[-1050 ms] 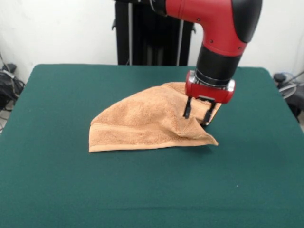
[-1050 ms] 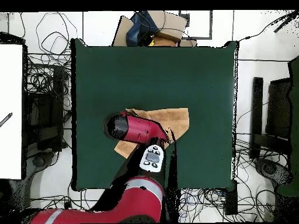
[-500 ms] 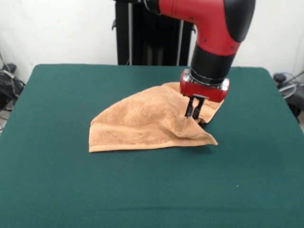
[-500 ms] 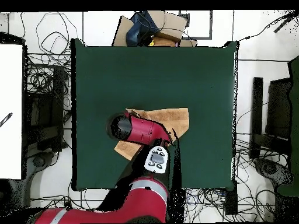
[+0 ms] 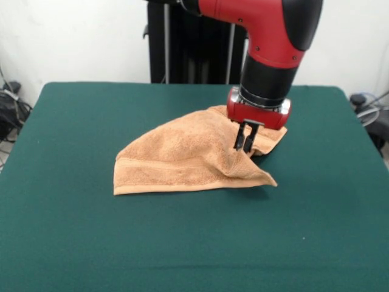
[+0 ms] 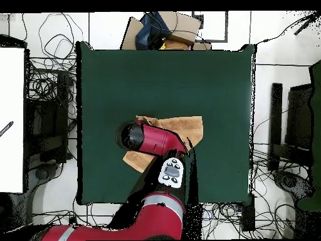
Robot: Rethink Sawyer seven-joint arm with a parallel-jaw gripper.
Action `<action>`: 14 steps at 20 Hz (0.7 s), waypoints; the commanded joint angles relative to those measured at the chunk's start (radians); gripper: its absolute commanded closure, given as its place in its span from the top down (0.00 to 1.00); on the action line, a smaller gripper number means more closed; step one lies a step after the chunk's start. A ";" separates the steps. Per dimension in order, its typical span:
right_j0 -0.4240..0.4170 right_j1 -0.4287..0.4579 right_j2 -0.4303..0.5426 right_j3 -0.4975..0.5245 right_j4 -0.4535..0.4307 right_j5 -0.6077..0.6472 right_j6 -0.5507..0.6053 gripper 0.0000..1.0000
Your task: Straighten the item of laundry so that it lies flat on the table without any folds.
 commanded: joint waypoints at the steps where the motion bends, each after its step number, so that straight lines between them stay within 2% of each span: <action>1: -0.030 -0.013 0.084 0.070 0.027 -0.059 0.211 0.00; 14: -0.038 -0.020 0.094 0.084 0.021 -0.073 0.207 0.00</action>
